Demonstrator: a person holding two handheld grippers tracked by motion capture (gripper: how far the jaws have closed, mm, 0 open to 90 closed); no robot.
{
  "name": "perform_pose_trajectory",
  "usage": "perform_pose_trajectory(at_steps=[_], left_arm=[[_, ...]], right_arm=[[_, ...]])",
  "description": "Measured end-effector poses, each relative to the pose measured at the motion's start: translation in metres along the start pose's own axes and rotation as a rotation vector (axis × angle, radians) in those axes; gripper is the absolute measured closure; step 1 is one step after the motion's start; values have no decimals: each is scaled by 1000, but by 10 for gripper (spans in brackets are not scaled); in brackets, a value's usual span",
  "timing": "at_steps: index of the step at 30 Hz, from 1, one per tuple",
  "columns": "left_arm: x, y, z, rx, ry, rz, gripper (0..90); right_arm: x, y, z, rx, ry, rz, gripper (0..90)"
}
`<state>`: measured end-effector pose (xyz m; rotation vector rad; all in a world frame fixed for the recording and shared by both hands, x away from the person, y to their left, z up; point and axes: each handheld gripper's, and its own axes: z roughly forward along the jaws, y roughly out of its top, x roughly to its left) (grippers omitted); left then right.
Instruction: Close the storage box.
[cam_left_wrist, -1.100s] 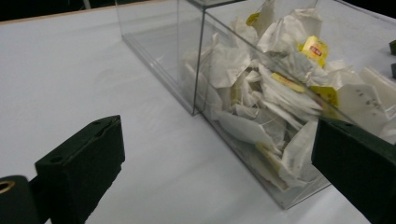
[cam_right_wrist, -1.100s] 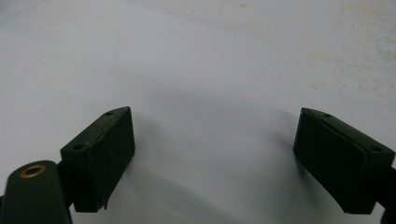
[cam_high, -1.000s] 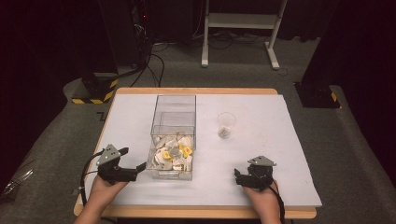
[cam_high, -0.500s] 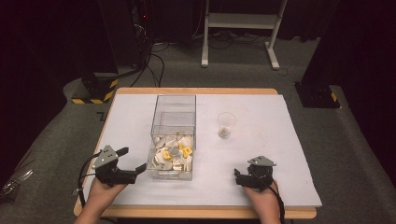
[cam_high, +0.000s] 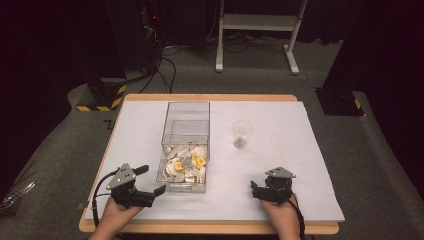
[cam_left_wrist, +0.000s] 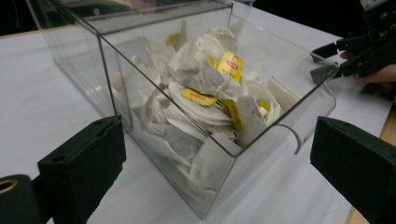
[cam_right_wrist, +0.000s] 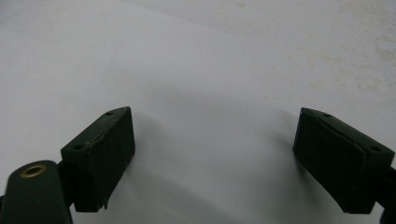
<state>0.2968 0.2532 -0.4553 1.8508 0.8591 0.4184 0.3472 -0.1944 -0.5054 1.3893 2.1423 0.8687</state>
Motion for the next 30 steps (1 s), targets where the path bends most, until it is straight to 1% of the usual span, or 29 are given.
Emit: perform_pose_trajectory(at_steps=[1,3,5,6,8,12,16,17,18,19,20,22,23,26,28,30], left_arm=[[0,-2,1,4,-7,-3,40],[0,-5,3,12,-45,-17,63],[0,-8,3,13,-48,-10,78],[0,-8,4,13,-50,-14,83],[-1,-10,5,19,-38,-8,91],[-1,-14,8,33,-32,8,99],[-2,-17,12,44,-34,0,121],[-2,-18,13,50,-28,7,130],[-3,-19,14,53,-26,1,138],[-3,-19,15,57,-17,12,152],[-4,-20,16,57,-16,4,152],[-5,-21,18,66,-18,18,164],[-6,-21,19,68,-20,17,180],[-9,-23,23,76,-8,28,222],[-10,-24,25,80,8,34,231],[-9,-24,25,79,17,26,254]], right_arm=[[0,0,0,0,0,0,125],[0,0,0,0,0,1,125],[0,0,0,0,0,0,126],[0,0,0,0,0,1,126],[0,0,0,0,0,1,126],[0,0,0,1,0,3,126],[0,0,0,1,0,3,126],[0,0,0,1,0,3,125],[0,0,0,1,0,3,126],[0,0,0,1,0,3,125],[0,0,0,0,0,1,126],[0,0,0,0,0,1,126],[0,0,0,0,0,1,126],[0,0,0,0,0,1,126],[0,0,0,0,0,1,126],[0,0,0,0,0,1,126]])
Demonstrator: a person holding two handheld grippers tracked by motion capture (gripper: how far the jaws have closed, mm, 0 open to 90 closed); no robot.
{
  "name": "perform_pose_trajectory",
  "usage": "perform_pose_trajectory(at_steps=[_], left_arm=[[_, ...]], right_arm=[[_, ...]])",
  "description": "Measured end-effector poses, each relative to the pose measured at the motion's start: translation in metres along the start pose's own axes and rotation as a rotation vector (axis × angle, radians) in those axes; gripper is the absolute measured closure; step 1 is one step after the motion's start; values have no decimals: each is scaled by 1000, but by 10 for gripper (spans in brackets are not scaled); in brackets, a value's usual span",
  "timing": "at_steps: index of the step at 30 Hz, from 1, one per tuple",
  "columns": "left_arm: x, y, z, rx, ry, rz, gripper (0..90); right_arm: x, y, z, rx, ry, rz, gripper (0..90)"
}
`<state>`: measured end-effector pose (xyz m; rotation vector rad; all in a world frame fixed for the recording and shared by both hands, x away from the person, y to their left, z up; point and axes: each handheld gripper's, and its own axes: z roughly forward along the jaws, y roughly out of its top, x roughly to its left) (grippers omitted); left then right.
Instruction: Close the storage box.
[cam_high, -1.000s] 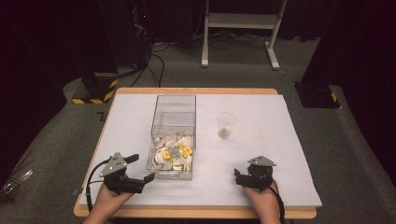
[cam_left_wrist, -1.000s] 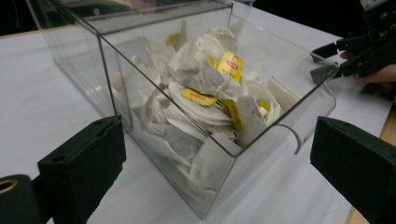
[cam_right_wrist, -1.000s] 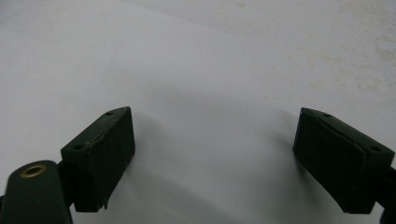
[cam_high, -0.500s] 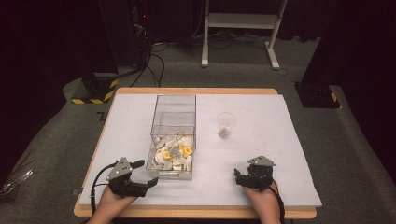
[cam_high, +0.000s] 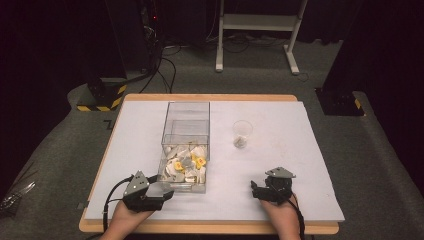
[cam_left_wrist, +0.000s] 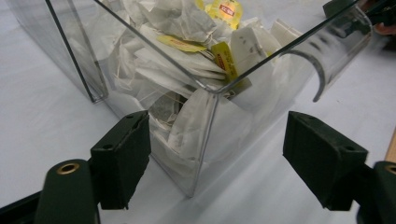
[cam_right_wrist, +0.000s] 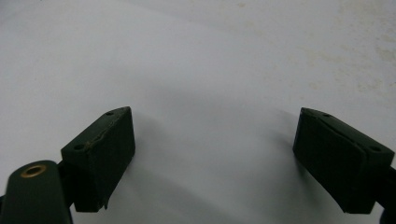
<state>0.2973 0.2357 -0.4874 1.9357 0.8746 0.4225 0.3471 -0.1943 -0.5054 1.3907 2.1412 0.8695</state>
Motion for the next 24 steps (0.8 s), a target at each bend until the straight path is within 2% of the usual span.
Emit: perform_pose_trajectory(at_steps=[6,11,24], left_arm=[[-1,-2,4,11,31,-5,266],[-4,-1,5,0,69,16,295],[-6,1,4,-26,95,21,332]], right_arm=[[0,0,0,-1,0,-2,126],[0,0,0,0,-1,-1,127],[0,0,0,-1,-1,-3,127]])
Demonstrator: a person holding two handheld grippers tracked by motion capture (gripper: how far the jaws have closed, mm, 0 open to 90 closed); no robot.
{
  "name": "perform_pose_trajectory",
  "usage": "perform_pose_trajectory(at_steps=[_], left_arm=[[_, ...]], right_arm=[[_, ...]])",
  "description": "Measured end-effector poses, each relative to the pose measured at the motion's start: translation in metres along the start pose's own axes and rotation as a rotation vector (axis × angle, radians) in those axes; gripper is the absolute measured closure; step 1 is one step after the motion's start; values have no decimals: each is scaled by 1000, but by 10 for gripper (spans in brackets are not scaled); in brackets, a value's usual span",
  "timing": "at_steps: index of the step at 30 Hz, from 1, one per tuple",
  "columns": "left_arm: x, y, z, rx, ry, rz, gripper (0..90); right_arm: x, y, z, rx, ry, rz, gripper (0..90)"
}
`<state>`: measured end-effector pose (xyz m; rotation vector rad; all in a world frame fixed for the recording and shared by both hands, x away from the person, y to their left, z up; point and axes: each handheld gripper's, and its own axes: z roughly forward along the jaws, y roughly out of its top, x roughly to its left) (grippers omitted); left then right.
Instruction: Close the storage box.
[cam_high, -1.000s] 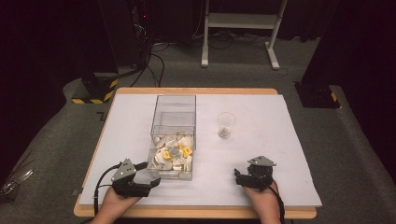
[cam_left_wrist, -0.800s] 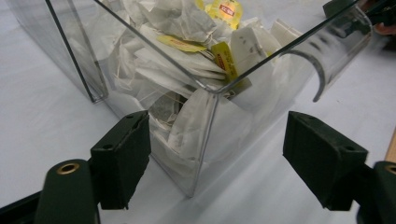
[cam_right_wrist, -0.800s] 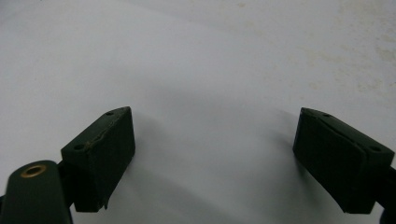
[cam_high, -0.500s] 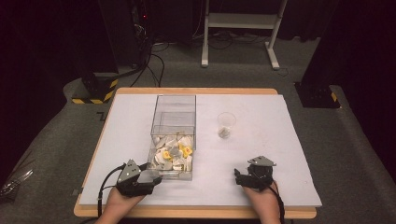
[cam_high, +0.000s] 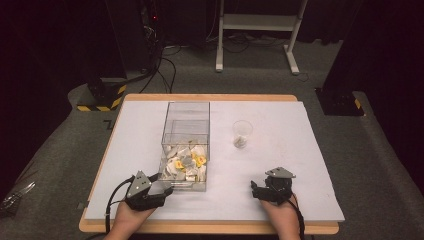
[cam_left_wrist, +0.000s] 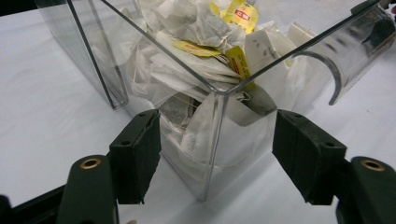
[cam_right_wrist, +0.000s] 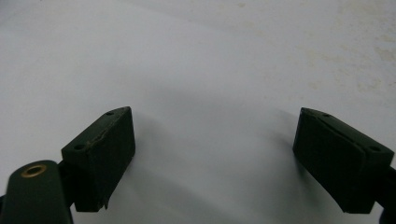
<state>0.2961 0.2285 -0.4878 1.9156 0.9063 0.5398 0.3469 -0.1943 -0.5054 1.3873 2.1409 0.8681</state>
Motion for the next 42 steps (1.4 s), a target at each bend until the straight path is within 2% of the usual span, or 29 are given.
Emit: perform_pose_trajectory(at_steps=[8,22,30,36,42], left_arm=[[1,2,2,-17,14,-15,377],[4,6,3,-32,65,-14,535],[7,7,5,-41,92,-42,597],[8,7,4,-43,112,-35,654],[7,7,5,-35,130,-18,664]], right_arm=[[0,0,0,-1,-1,1,127],[0,0,0,-1,-1,1,127],[0,0,0,1,1,3,128],[0,0,0,0,1,2,127],[0,0,0,1,1,2,127]])
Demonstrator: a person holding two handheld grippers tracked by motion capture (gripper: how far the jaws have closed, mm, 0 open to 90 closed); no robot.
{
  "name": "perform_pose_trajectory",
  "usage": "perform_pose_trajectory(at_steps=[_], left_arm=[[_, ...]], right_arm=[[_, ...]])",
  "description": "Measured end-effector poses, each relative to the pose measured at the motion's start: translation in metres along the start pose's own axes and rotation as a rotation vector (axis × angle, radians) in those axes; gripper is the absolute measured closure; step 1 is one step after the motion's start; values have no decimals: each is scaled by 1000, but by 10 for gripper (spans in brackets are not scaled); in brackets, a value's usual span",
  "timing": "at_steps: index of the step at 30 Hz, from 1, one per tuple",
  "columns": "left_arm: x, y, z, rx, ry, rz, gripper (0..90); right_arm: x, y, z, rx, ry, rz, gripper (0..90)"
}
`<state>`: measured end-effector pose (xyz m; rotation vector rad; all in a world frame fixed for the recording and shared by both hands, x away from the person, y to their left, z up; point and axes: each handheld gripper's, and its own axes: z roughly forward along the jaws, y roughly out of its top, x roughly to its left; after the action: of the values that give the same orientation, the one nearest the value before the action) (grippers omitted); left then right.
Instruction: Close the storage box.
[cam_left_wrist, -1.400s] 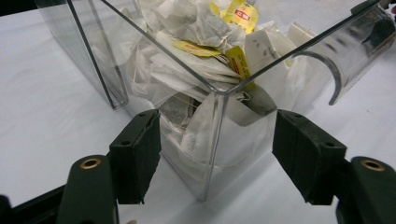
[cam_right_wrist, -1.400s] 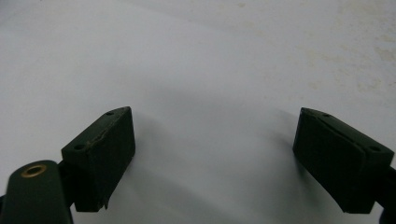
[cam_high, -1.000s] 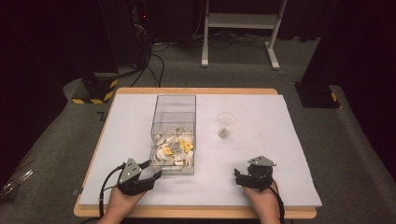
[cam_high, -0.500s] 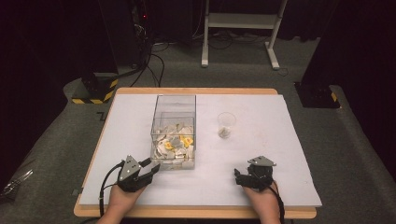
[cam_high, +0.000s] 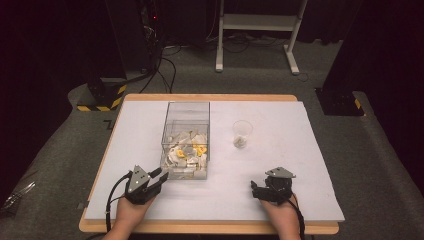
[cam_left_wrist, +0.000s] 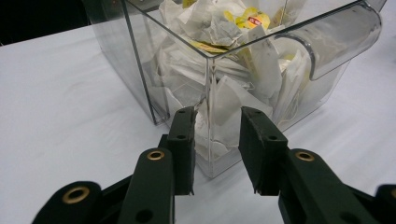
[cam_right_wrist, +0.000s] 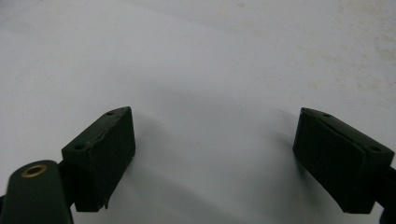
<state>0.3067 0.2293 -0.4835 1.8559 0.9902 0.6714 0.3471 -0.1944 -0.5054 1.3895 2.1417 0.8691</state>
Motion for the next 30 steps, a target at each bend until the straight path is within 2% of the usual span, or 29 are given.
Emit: perform_pose_trajectory(at_steps=[5,10,13,17,30], left_arm=[[0,0,2,19,12,22,632],[10,2,3,3,24,-26,386],[17,4,7,20,20,-49,254],[20,7,12,37,20,-76,158],[21,13,31,30,50,-58,137]], right_arm=[[0,0,0,1,-1,1,128],[0,0,0,1,-1,1,128],[0,0,0,1,-1,1,128],[0,0,0,1,-1,0,128],[0,0,0,2,0,5,128]])
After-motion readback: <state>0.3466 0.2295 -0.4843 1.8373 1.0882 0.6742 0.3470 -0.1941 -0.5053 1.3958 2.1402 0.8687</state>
